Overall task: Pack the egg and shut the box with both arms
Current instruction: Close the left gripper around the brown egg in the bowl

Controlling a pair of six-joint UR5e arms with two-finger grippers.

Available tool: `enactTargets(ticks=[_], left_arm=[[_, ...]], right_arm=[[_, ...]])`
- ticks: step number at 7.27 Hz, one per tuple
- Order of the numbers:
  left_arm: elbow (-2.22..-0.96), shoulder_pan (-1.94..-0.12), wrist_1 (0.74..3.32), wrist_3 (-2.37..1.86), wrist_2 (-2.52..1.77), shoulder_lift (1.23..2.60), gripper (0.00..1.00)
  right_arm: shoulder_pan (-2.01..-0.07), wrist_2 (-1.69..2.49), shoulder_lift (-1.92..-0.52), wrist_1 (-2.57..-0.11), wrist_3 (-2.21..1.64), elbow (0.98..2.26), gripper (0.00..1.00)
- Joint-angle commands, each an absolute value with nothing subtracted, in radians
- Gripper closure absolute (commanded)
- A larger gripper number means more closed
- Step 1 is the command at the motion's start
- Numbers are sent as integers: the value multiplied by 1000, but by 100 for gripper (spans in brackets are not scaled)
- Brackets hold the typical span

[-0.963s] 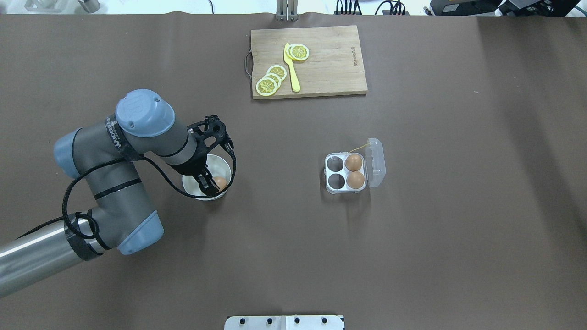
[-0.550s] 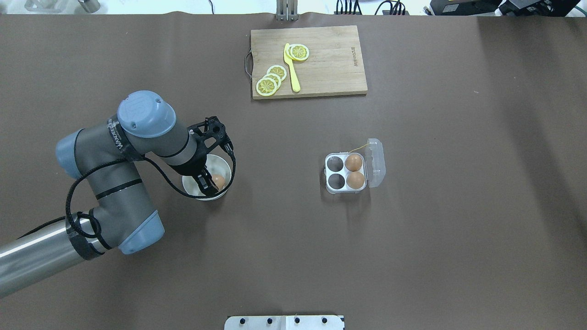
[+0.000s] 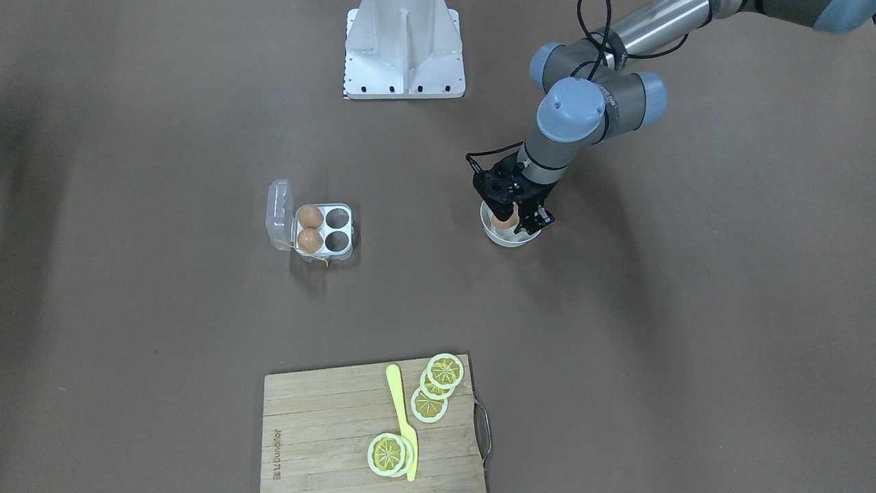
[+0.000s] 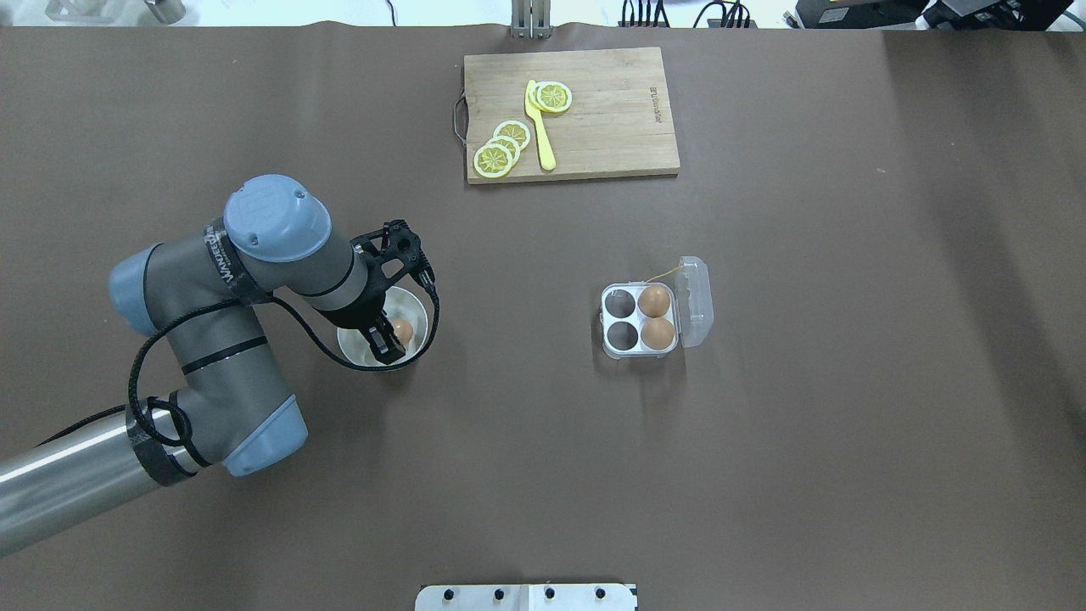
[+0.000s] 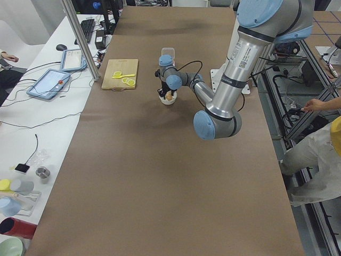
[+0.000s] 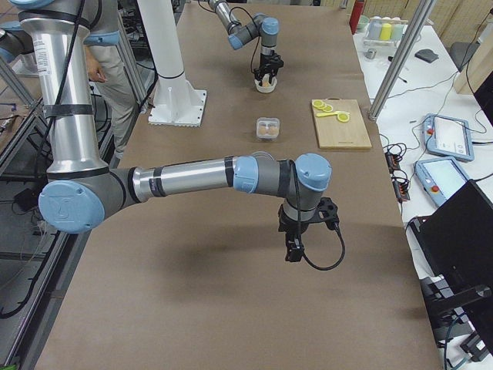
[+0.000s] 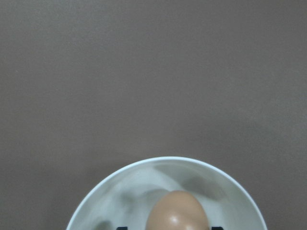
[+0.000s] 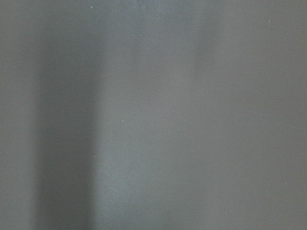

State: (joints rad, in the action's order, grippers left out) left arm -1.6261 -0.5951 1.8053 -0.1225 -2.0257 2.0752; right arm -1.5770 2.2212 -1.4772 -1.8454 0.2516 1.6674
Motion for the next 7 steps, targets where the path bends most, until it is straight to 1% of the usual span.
enactTargets(ticks=[1,3,4,5,7], left_arm=[[-1615,-592,1805,-121,-2023,2077,38],[-1615,-591,1804,-123,-2022,2075,48],[-1614,-592,1802,-121,-2019,2077,56],[-1618,-592,1802,-118,-2020,2080,61],[-1631,-592,1799,-118,-2022,2088,64]], right_arm=[[-1577,2223,-1477,-1845,252,1672,0],[-1577,2223,-1482,-1845,252,1674,0],[-1577,2223,-1482,-1845,253,1674,0],[-1577,2226,-1482,-1845,253,1674,0],[-1577,2224,-1483,-1844,253,1675,0]])
